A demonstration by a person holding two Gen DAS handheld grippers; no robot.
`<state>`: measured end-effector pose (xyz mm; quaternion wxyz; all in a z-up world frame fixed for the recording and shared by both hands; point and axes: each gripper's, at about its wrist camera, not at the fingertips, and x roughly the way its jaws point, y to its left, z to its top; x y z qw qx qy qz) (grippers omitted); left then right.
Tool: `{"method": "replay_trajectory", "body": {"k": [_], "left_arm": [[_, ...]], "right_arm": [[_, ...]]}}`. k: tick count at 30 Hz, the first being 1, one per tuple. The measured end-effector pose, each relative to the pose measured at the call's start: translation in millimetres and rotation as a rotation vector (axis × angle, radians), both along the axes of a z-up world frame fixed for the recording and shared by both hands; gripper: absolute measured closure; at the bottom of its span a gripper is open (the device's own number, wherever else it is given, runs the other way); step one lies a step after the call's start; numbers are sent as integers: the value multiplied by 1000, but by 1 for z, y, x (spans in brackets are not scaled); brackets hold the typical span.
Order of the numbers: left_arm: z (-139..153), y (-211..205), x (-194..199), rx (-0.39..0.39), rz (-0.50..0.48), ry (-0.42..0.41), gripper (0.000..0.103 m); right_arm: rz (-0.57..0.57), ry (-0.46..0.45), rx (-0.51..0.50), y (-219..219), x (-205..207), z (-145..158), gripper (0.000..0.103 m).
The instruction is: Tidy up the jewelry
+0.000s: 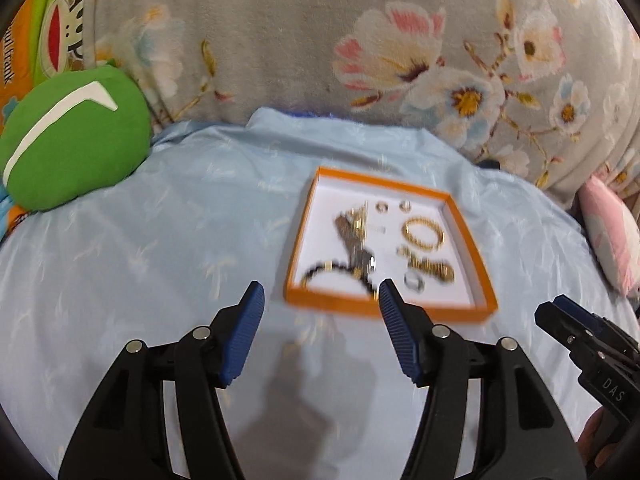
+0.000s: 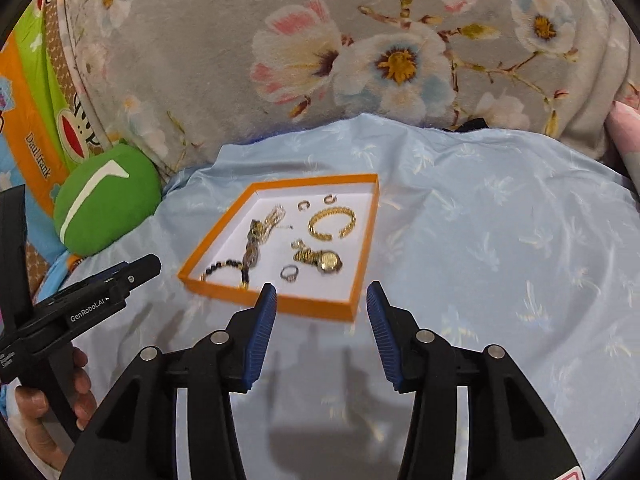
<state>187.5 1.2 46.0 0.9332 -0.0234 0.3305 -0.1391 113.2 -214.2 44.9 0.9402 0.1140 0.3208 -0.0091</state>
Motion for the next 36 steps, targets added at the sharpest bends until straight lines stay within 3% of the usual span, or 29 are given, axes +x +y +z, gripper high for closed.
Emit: {"method": "replay_trajectory", "body": {"k": [7,10,14,17,19,24,36], "left_arm": [[-32,-7,-40,82,36,37,46],[-37,-8,-50,114,59,39,45],[-39,-4,-57,95,95,57,25],[-37,-11,-64,149,128,21,16],[-36,-16,-65,197,151,8,16],[-39,-19,-61,230,155,23,16],[-41,-22,-59,254,172,36,16]], "right_arm": [[-43,26,-52,21,-30,-20,43],[-70,32,-61,25,-40,-26,33],[-83,68,-91,32,-43,-33,30],[-83,85,-145,40,-40,-35,19],[-95,105,-151,39,-37,-37,19],[-107,122,-156,39,-36,-39,19],[-98,103,-160,40,-37,-36,19]]}}
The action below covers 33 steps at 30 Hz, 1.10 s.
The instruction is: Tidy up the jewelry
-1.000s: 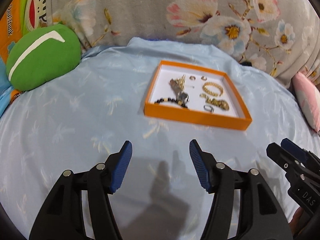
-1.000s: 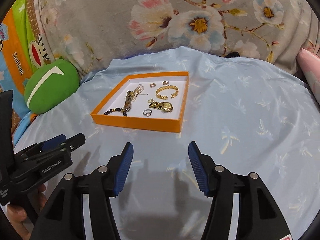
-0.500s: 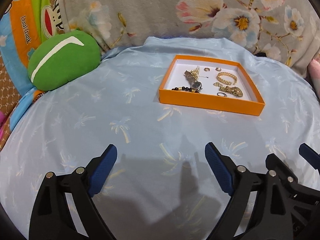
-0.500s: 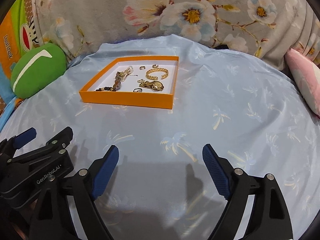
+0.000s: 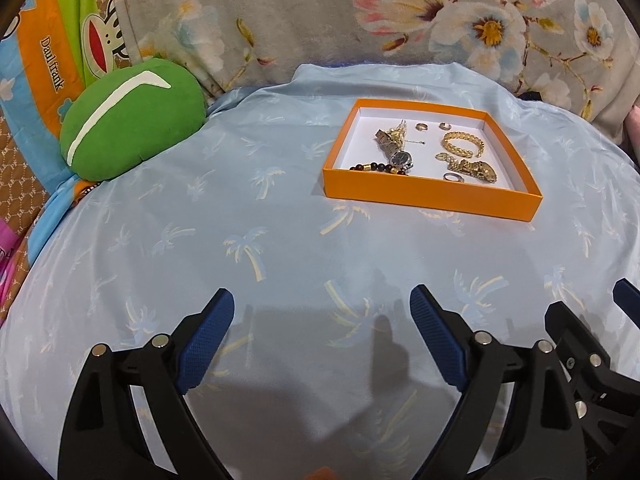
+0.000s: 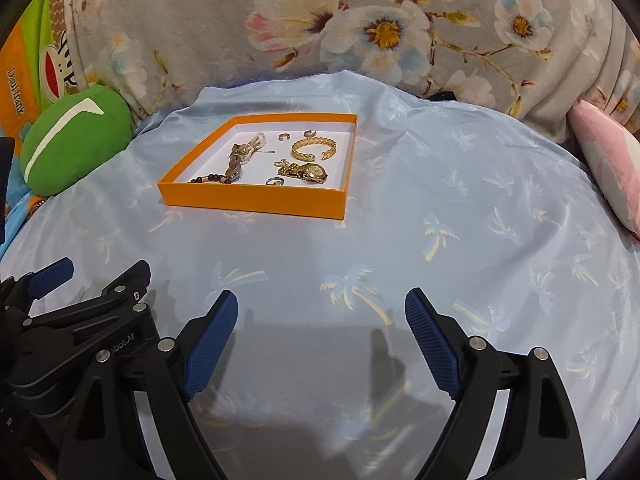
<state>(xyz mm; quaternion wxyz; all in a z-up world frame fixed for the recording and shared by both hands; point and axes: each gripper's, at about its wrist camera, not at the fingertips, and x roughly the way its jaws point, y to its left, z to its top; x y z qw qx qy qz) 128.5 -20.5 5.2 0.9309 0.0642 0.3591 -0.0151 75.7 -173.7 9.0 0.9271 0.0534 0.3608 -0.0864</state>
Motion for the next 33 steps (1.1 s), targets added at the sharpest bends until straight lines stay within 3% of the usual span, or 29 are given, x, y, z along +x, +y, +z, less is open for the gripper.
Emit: {"method": "replay_trajectory", "body": {"k": [33], "left_arm": [[4,-1,-5,20,19,-33,16]], "right_arm": [[-1,-2,-4,-1,1,1,19]]}}
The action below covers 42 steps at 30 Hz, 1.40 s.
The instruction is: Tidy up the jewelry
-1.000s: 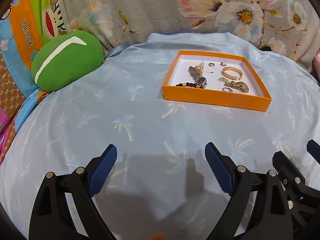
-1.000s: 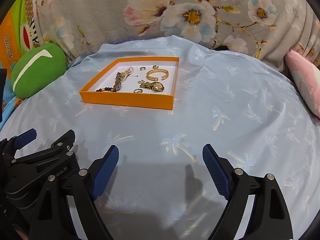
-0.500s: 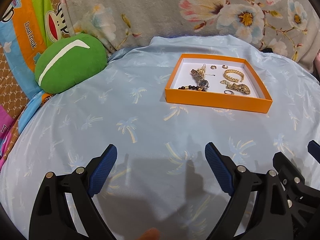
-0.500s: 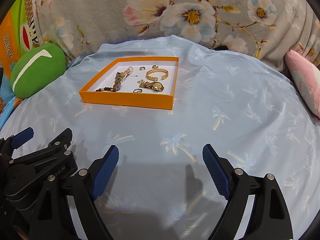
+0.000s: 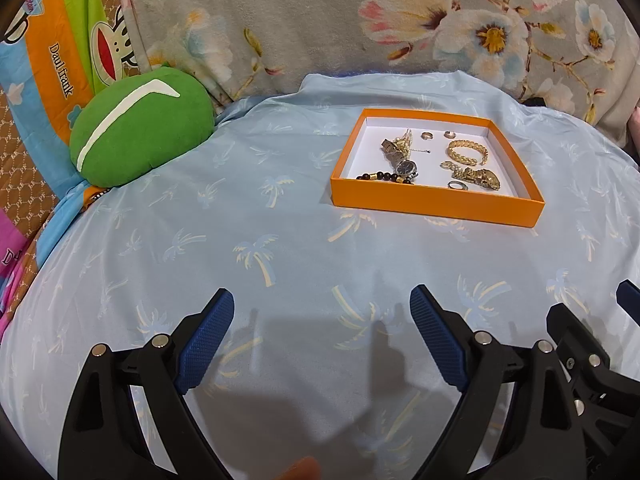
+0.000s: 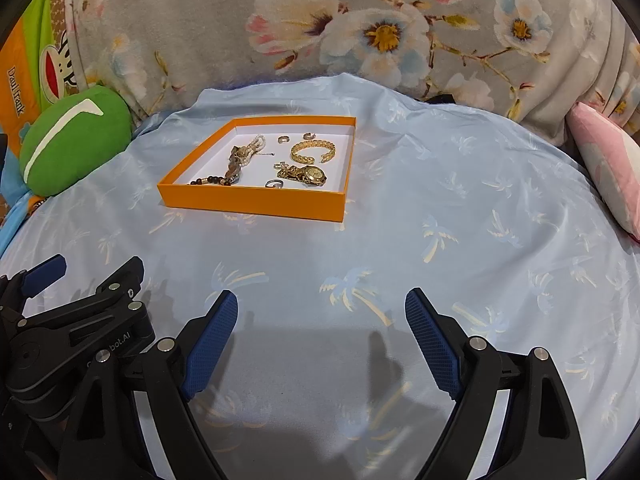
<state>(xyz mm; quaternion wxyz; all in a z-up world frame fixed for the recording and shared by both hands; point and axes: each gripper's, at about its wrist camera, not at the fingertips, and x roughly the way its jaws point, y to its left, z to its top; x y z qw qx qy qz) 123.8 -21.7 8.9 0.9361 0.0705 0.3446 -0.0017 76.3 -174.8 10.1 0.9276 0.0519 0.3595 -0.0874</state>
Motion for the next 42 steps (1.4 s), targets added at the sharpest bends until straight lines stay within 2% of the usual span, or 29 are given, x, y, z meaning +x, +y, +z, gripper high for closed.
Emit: {"method": "replay_trajectory", "body": {"k": [42], "left_arm": [[0,4,0,5,4,2,16]], "right_arm": [[1,1,-3,0,0,-1,19]]}}
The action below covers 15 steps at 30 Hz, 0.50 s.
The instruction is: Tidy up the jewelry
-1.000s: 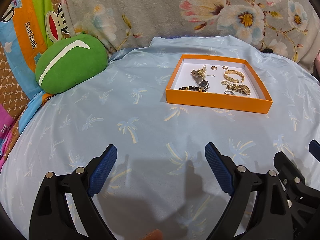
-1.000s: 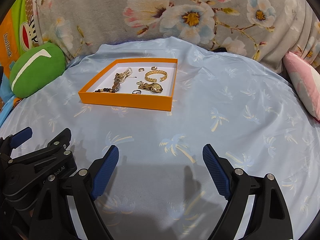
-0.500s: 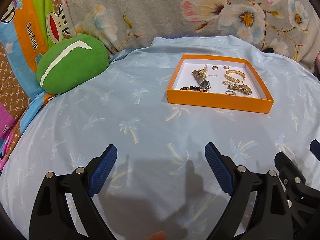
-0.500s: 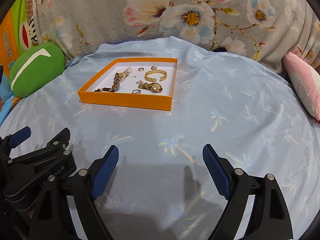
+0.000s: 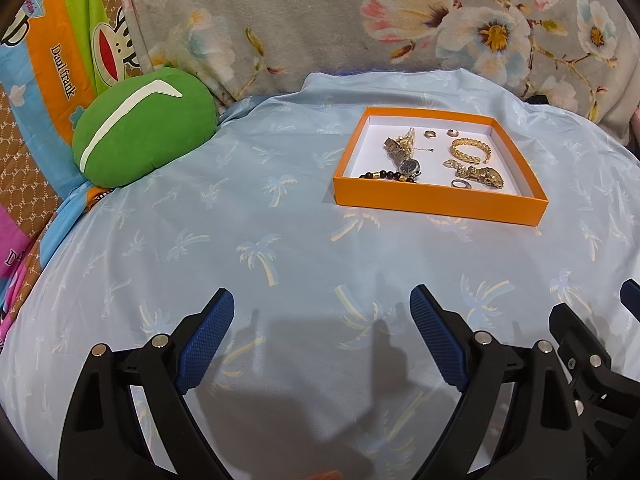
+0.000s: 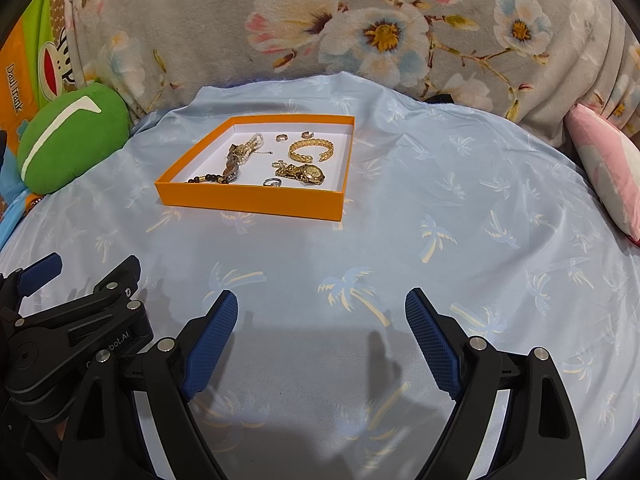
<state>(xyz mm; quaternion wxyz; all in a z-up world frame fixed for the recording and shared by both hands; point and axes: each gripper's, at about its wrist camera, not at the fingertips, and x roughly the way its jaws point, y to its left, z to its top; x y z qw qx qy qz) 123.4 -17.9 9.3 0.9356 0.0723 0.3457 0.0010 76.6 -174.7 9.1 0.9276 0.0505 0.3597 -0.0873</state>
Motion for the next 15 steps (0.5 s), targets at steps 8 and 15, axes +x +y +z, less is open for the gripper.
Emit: {"method": "replay_trajectory", "body": {"k": [8,15], "left_arm": [[-4,-1,3,-7,-4,23,16],[-4,-2,2,-4,0,13,16]], "right_arm": [[2,1,-1,-1,0,0,18],[0,-1,0,0,0,0,18]]}}
